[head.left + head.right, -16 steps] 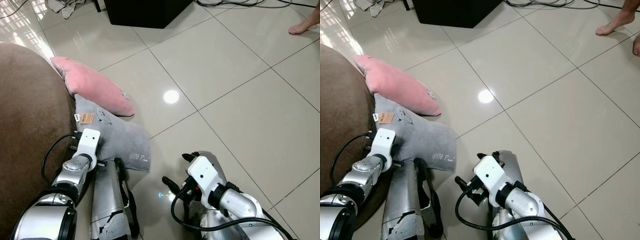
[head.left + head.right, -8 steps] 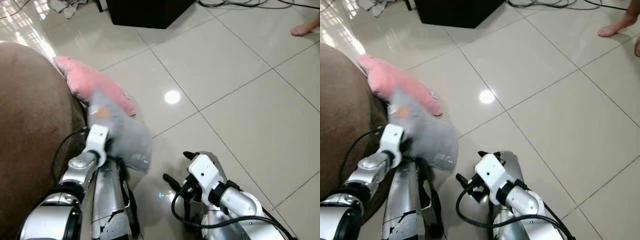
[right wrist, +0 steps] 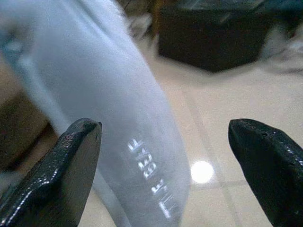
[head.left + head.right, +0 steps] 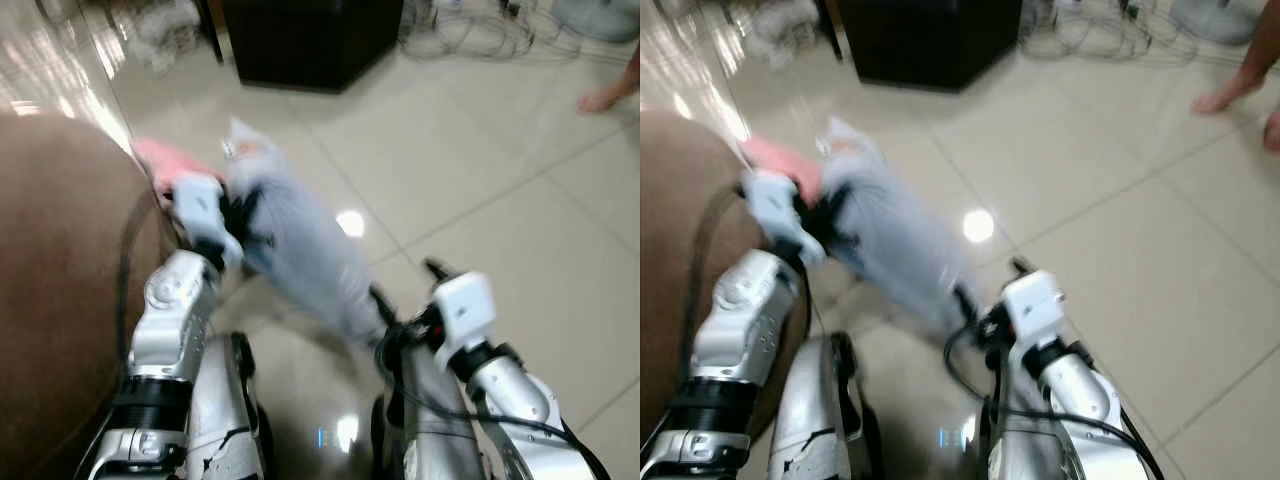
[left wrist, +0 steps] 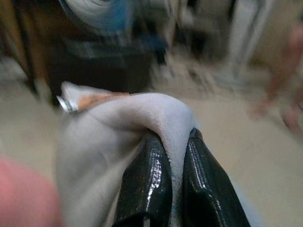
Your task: Move the pillow to the sofa from floor
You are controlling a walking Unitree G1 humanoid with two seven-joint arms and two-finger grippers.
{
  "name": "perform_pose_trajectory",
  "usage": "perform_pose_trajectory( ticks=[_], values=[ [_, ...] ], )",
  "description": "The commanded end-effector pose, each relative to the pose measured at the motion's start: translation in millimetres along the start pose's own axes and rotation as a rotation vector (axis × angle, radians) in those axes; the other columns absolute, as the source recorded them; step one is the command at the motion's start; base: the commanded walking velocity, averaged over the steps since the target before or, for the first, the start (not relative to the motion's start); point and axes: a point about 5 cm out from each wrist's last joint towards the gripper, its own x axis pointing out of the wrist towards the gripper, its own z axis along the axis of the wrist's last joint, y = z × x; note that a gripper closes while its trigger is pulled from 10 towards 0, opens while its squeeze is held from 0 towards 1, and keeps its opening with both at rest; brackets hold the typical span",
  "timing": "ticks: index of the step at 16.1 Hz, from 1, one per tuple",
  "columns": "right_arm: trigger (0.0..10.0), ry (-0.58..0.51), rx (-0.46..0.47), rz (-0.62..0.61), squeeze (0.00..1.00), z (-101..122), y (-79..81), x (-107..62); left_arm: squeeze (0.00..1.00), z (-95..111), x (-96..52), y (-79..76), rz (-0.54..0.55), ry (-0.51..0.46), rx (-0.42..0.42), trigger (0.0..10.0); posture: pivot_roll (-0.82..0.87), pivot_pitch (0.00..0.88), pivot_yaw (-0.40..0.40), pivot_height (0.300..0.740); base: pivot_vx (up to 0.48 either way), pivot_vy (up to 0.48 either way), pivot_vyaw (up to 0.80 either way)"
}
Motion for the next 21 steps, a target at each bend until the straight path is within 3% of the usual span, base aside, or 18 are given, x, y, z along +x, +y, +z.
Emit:
perform_pose_trajectory(
  ticks=[1, 4, 6, 8, 9, 12, 17, 21],
  values=[
    [10.0, -0.024, 0.011, -0.062, 0.00, 5, -4.9, -1.0, 0.00, 16, -5.4, 4.1, 0.052, -0.042, 0.052, 10.0, -0.10, 0.045, 0.047, 0.570, 0.000, 0.000, 0.00],
    [10.0, -0.045, -0.025, -0.142, 0.00, 13, -15.7, 11.1, 0.00, 31, -16.3, -18.8, -0.032, -0.041, 0.154, 10.0, -0.08, 0.016, 0.049, 0.600, 0.000, 0.000, 0.00],
    [10.0, -0.054, -0.014, -0.187, 0.00, 16, -23.6, 19.0, 0.00, 32, -18.4, -19.9, 0.067, -0.077, 0.188, 10.0, -0.07, 0.001, 0.031, 0.620, 0.000, 0.000, 0.00],
    [10.0, -0.049, -0.001, -0.214, 0.00, 19, -28.2, 25.9, 0.00, 28, -18.5, -25.3, 0.034, -0.042, 0.213, 10.0, -0.06, 0.000, 0.020, 0.640, 0.000, 0.000, 0.00],
    [10.0, -0.042, -0.009, -0.213, 0.00, 20, -28.9, 30.3, 0.00, 20, -17.5, -25.7, 0.026, 0.021, 0.280, 10.0, -0.07, 0.000, 0.020, 0.655, 0.000, 0.000, 0.00],
    [10.0, -0.008, -0.005, -0.181, 0.00, 18, -27.0, 33.9, 0.00, 6, -18.1, -24.8, 0.051, 0.067, 0.253, 10.0, -0.08, 0.012, 0.024, 0.685, 0.000, 0.000, 0.00],
    [10.0, -0.001, 0.000, -0.136, 0.00, 19, -23.2, 35.5, 0.00, 2, -22.3, -21.7, 0.073, 0.082, 0.245, 10.0, -0.07, 0.023, 0.016, 0.735, 0.000, 0.000, 0.00],
    [10.0, 0.006, -0.014, -0.101, 0.00, 19, -18.0, 35.6, 0.00, 1, -22.1, -23.4, 0.075, 0.080, 0.237, 10.0, -0.07, 0.027, 0.016, 0.740, 0.000, 0.000, 0.00]
  ],
)
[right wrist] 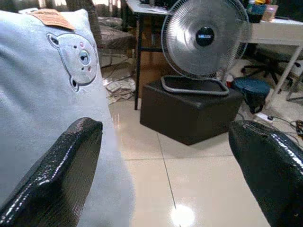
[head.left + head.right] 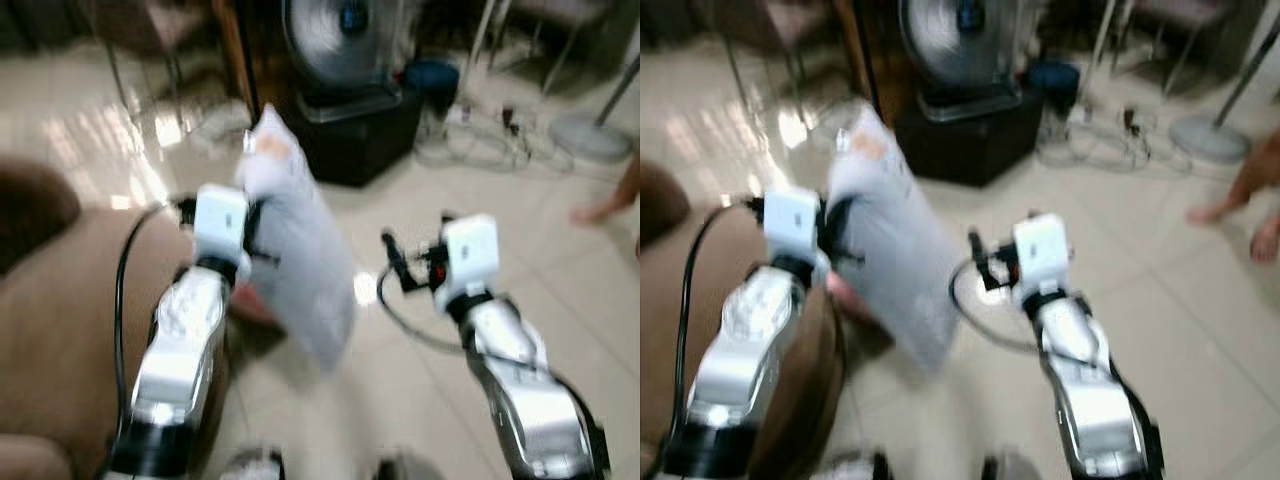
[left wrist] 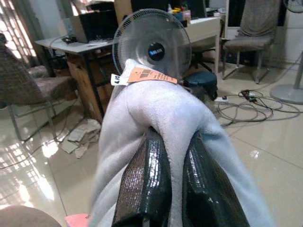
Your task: Move the pillow to the sofa from floor
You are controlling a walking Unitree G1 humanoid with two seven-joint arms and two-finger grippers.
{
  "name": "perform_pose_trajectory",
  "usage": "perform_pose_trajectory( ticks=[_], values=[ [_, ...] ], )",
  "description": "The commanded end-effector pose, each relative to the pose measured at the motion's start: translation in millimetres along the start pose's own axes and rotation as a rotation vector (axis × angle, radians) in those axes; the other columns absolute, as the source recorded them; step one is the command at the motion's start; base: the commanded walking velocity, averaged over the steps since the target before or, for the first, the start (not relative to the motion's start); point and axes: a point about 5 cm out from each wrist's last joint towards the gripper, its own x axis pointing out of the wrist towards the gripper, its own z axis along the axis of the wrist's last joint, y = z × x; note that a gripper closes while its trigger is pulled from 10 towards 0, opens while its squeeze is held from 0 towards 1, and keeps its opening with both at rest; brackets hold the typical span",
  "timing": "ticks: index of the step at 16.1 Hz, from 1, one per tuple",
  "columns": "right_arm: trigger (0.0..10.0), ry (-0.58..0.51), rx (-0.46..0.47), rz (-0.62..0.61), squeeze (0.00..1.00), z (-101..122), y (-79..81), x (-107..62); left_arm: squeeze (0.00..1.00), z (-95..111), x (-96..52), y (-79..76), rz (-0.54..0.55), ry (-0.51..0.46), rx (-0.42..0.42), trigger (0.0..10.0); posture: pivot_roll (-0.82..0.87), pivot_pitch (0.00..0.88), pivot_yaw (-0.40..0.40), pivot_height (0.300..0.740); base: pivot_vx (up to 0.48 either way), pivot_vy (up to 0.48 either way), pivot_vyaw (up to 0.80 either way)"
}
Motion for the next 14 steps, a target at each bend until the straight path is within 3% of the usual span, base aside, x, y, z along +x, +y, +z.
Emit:
perform_pose_trajectory(
  ticks=[1, 4, 6, 14],
  values=[
    [10.0, 0.023, -0.015, 0.012, 0.00, -3, 1.0, -1.8, 0.00, 9, -1.0, 3.1, 0.017, -0.047, 0.005, 10.0, -0.07, 0.027, 0.016, 0.740, 0.000, 0.000, 0.00],
    [10.0, 0.033, -0.005, -0.024, 0.00, -8, -2.1, -0.7, 0.00, 11, -0.2, 2.7, 0.006, -0.070, 0.010, 10.0, -0.07, 0.025, 0.010, 0.740, 0.000, 0.000, 0.00],
    [10.0, 0.038, -0.060, 0.028, 0.00, -8, 4.9, -0.4, 0.00, 13, 0.8, 2.9, 0.005, -0.079, 0.005, 10.0, -0.07, 0.027, 0.008, 0.740, 0.150, 0.000, 0.80],
    [10.0, 0.048, -0.058, 0.120, 0.00, -12, 16.0, -0.5, 0.00, 15, 1.8, 7.0, 0.013, -0.083, 0.017, 10.0, -0.06, 0.022, 0.009, 0.740, 0.371, 0.000, 0.80]
  ],
)
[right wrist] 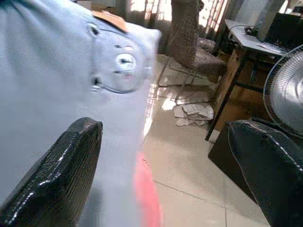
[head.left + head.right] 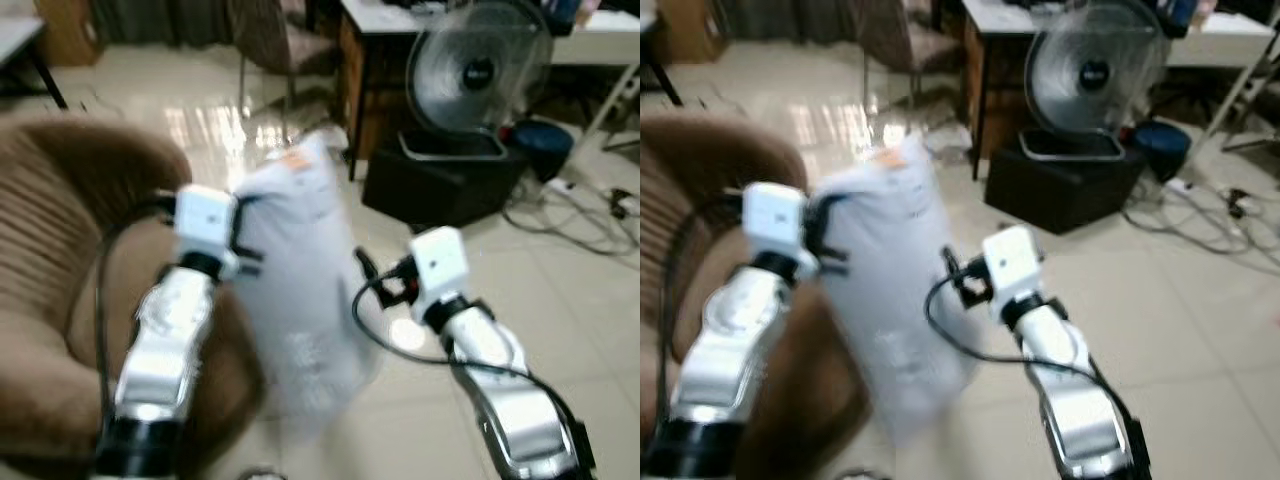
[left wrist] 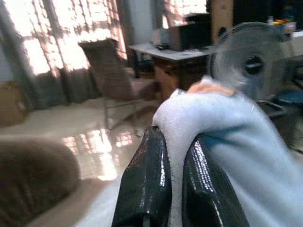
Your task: Move the pillow to the sofa from floor
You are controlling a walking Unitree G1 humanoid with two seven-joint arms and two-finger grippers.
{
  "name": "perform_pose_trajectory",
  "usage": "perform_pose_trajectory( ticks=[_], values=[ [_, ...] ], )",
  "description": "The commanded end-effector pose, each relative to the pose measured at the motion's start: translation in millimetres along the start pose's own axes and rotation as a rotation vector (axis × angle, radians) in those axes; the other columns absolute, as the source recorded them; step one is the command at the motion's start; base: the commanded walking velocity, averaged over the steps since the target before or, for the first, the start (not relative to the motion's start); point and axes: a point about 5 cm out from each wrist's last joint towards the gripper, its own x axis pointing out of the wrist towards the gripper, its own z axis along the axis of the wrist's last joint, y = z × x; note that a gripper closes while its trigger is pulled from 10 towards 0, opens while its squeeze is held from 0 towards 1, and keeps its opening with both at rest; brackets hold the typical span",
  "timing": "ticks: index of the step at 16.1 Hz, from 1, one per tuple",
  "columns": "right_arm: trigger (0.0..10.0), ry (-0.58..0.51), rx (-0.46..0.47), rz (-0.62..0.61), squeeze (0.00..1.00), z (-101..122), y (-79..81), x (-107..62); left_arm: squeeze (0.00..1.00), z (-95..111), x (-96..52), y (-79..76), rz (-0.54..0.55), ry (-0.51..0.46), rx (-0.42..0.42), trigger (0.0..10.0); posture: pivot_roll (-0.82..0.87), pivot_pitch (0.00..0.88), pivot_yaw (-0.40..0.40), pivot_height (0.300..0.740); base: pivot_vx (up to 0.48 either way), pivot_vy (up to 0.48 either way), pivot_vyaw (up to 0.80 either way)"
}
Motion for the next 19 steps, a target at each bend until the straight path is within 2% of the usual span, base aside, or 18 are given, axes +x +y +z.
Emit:
perform_pose_trajectory(
  ticks=[1, 5, 6, 10, 16, 19],
  values=[
    [10.0, 0.023, -0.008, -0.005, 0.00, -5, -5.1, -2.6, 0.00, 15, 3.6, -8.2, -0.029, -0.075, -0.004, 10.0, -0.06, 0.022, 0.009, 0.740, 0.394, 0.000, 0.80],
    [10.0, 0.034, -0.008, 0.042, 0.00, -9, 0.6, -3.1, 0.00, 14, 3.7, -7.4, -0.033, -0.074, -0.003, 10.0, -0.05, 0.017, 0.008, 0.740, 0.379, 0.000, 0.80],
    [10.0, 0.037, 0.015, 0.044, 0.00, -10, 1.0, -3.5, 0.00, 13, 3.4, -6.8, -0.027, -0.070, -0.006, 10.0, -0.05, 0.013, 0.009, 0.740, 0.000, 0.000, 0.80],
    [10.0, 0.049, 0.040, 0.064, 0.00, -15, 1.6, -6.9, 0.00, 10, 3.1, -7.5, -0.034, -0.052, -0.004, 10.0, -0.06, 0.000, 0.012, 0.740, 0.000, 0.000, 0.00],
    [10.0, 0.068, 0.023, 0.064, 0.00, -19, 0.9, -7.1, 0.00, 2, 7.7, -13.7, -0.089, 0.002, 0.031, 10.0, -0.06, 0.000, 0.026, 0.740, 0.000, 0.000, 0.00],
    [10.0, 0.078, 0.023, 0.059, 0.00, -22, 1.2, -8.7, 0.00, 0, 9.3, -16.8, -0.101, 0.027, 0.022, 10.0, -0.06, 0.000, 0.027, 0.740, 0.000, 0.000, 0.00]
  ],
)
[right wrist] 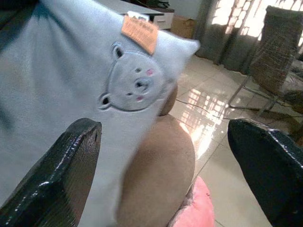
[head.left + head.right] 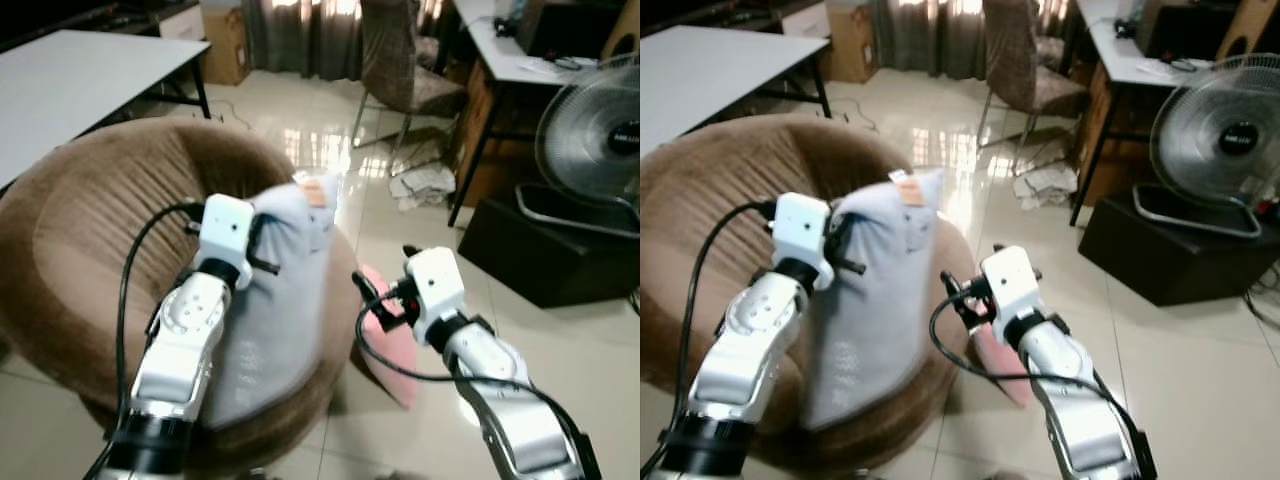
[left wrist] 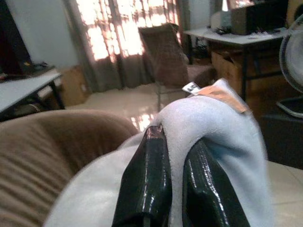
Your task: Move the pillow to the sofa from floor
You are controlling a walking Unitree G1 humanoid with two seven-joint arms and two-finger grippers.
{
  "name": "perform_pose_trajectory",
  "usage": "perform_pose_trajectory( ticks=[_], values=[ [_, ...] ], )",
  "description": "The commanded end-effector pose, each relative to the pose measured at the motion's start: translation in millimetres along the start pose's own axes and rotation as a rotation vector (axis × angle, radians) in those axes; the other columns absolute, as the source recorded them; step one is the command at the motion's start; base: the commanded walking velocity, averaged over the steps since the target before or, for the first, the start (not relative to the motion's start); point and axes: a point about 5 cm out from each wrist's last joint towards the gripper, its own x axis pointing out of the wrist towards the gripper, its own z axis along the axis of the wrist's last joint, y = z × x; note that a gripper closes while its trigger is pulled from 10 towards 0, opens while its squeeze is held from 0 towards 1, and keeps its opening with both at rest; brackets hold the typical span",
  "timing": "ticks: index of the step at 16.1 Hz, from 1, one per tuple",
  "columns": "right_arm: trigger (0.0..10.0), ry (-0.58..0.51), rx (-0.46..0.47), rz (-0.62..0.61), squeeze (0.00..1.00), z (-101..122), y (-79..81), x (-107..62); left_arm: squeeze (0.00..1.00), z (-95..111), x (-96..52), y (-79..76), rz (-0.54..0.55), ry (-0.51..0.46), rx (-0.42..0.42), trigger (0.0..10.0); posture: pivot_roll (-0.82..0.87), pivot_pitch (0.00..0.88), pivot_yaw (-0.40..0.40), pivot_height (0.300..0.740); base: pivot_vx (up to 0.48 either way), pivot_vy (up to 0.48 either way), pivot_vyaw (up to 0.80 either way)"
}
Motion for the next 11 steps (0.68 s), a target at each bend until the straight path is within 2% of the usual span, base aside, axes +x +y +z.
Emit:
perform_pose_trajectory(
  ticks=[1, 5, 9, 11],
  values=[
    [10.0, 0.000, -0.008, -0.003, 0.00, 0.2, -0.6, 0.8, 0.00, 13.0, 2.6, 3.7, 0.012, -0.055, 0.020, 10.0, -0.06, 0.000, 0.027, 0.740, 0.000, 0.000, 0.00],
    [10.0, -0.004, -0.036, 0.001, 0.00, 1.2, -0.3, 0.3, 0.00, 14.8, 3.1, 4.0, 0.009, -0.066, 0.021, 10.0, -0.06, 0.000, 0.027, 0.740, 0.000, 0.000, 0.00],
    [10.0, 0.001, -0.032, -0.016, 0.00, 0.5, -0.7, -0.8, 0.00, 16.1, 4.9, 3.8, 0.006, -0.070, 0.009, 10.0, -0.06, 0.010, 0.034, 0.740, 0.340, 0.000, 0.80],
    [10.0, 0.004, -0.024, -0.021, 0.00, -0.1, -0.7, -1.5, 0.00, 16.3, 5.8, 3.6, 0.003, -0.070, 0.008, 10.0, -0.06, 0.016, 0.036, 0.740, 0.343, 0.000, 0.29]
  ],
)
